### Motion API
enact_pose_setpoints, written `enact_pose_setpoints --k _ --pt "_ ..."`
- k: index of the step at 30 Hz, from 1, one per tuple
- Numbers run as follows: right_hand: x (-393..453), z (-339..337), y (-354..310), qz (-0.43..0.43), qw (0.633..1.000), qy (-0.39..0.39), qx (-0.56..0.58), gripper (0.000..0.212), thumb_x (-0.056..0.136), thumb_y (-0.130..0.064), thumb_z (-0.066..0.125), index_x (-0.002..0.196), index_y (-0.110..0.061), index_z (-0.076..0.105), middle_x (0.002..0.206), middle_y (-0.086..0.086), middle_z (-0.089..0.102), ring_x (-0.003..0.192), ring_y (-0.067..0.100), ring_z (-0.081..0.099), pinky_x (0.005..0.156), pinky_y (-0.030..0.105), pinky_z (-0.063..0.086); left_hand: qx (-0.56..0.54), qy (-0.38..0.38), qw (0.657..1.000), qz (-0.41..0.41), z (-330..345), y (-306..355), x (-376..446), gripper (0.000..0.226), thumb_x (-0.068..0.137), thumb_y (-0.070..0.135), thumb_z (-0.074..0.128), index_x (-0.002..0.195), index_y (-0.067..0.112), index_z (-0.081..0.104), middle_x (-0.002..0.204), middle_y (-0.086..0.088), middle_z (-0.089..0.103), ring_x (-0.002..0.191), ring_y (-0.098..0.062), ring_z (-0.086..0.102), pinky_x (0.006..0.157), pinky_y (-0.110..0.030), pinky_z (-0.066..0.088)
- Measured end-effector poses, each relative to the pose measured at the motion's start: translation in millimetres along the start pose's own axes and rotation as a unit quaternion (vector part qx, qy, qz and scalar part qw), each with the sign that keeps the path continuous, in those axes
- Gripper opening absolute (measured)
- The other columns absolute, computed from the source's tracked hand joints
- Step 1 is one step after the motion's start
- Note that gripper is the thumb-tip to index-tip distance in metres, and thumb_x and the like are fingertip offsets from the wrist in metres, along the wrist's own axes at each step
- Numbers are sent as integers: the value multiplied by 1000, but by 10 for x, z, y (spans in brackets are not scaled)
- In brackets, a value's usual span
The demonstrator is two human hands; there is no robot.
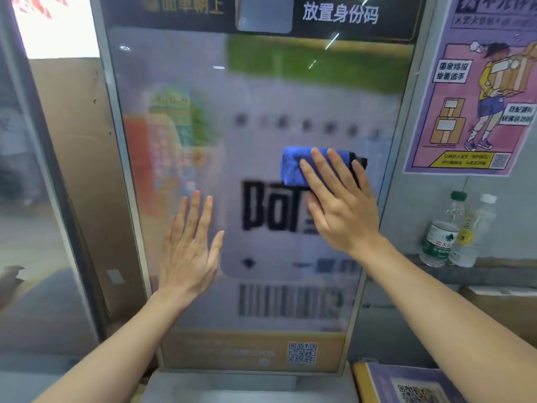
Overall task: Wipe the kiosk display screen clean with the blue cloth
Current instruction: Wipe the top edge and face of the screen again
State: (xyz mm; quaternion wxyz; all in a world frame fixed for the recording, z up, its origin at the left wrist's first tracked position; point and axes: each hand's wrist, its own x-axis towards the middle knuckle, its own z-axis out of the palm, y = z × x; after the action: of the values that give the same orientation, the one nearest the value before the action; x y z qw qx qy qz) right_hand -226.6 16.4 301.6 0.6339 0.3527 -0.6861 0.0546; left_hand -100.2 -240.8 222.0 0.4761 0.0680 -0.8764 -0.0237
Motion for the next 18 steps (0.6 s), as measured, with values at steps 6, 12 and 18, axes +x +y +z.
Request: enact_pose_setpoints --k 6,12,18 --pt "24 29 -412 105 994 -21 39 61 95 -24 56 152 -19 34 159 2 26 148 23 23 122 42 6 -1 10 1000 -6 -2 -49 5 67 98 43 35 157 24 9 164 3 10 151 -9 -3 119 -24 -1" --pt "-471 91 -835 11 996 -80 40 59 101 -30 53 155 -24 31 163 0 24 151 19 20 124 42 7 -16 25 999 -19 -31 -270 -6 69 98 42 35 157 28 1 165 2 7 152 -14 -1 120 -30 3" --pt "-590 114 -775 -36 996 -78 8 57 100 -29 52 154 -25 34 161 -3 28 150 16 24 122 40 12 -14 31 999 -6 -75 -444 -65 68 99 41 34 158 21 4 165 3 2 152 -15 0 121 -29 3"
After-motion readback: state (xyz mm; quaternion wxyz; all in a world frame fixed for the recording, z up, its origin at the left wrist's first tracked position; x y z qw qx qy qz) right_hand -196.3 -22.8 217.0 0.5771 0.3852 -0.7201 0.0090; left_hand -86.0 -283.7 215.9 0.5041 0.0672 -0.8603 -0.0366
